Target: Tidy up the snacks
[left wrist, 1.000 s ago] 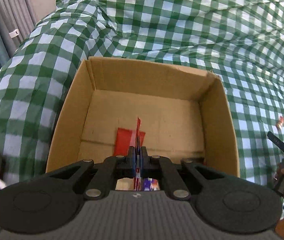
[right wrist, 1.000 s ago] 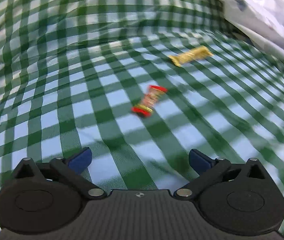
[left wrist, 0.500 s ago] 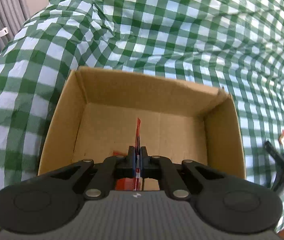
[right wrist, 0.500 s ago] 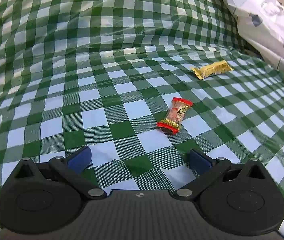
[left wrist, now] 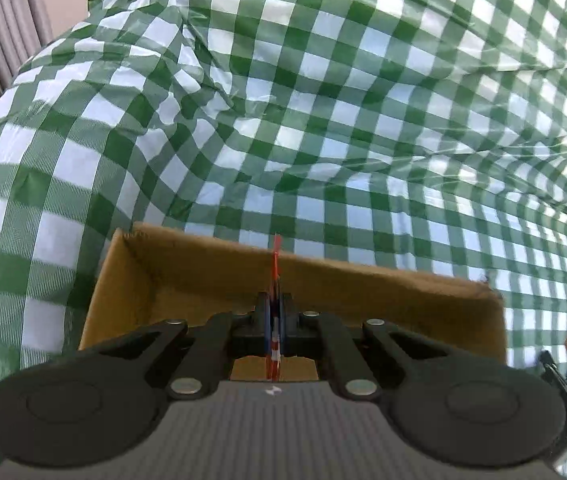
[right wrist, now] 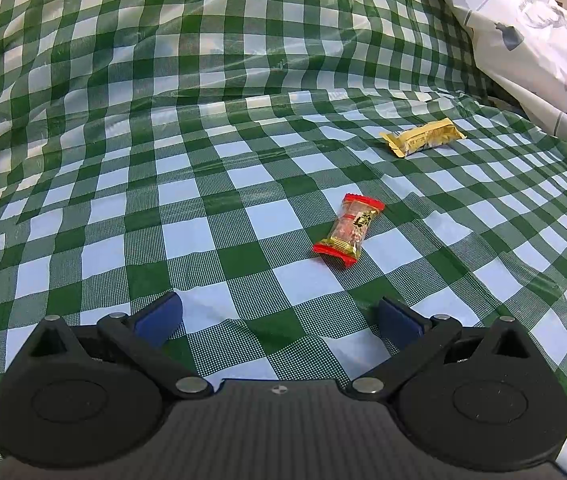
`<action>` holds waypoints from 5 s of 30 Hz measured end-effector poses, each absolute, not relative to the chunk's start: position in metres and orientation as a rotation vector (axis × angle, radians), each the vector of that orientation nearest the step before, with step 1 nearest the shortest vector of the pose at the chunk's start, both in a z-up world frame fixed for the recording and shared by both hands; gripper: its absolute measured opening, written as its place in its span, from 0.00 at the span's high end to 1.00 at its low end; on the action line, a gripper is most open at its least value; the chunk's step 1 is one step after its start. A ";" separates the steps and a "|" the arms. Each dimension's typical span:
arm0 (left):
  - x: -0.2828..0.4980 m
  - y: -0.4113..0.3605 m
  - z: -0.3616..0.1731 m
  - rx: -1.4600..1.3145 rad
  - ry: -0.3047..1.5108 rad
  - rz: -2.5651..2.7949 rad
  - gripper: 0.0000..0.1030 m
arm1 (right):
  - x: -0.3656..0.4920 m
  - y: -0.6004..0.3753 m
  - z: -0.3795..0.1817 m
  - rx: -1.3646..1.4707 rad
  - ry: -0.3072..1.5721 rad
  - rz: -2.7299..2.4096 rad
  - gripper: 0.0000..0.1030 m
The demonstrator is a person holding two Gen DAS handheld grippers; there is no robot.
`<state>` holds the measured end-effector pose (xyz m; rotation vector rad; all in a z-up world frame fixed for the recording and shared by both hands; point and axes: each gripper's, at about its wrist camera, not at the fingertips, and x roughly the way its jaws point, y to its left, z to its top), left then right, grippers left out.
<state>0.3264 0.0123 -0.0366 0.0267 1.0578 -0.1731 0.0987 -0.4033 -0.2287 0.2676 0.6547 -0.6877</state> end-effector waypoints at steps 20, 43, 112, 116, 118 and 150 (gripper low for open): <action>0.327 0.009 -0.036 0.069 0.999 -0.170 0.96 | 0.099 -0.403 -0.229 0.267 0.654 -0.687 0.00; 0.208 0.014 0.070 -0.032 0.926 -0.298 0.96 | 0.098 -0.404 -0.229 0.267 0.654 -0.686 0.00; 0.083 0.025 0.066 0.018 0.974 -0.329 0.96 | -0.003 -0.212 -0.019 0.162 0.460 -0.004 0.86; 0.072 0.041 0.065 0.038 0.952 -0.320 0.96 | -0.005 -0.182 0.008 0.170 0.434 0.048 0.86; 0.069 0.048 0.064 0.043 0.945 -0.316 0.96 | -0.004 -0.162 0.018 0.156 0.428 0.072 0.86; 0.119 0.066 -0.023 0.086 1.067 -0.221 0.95 | 0.031 -0.114 -0.030 0.109 0.668 0.149 0.86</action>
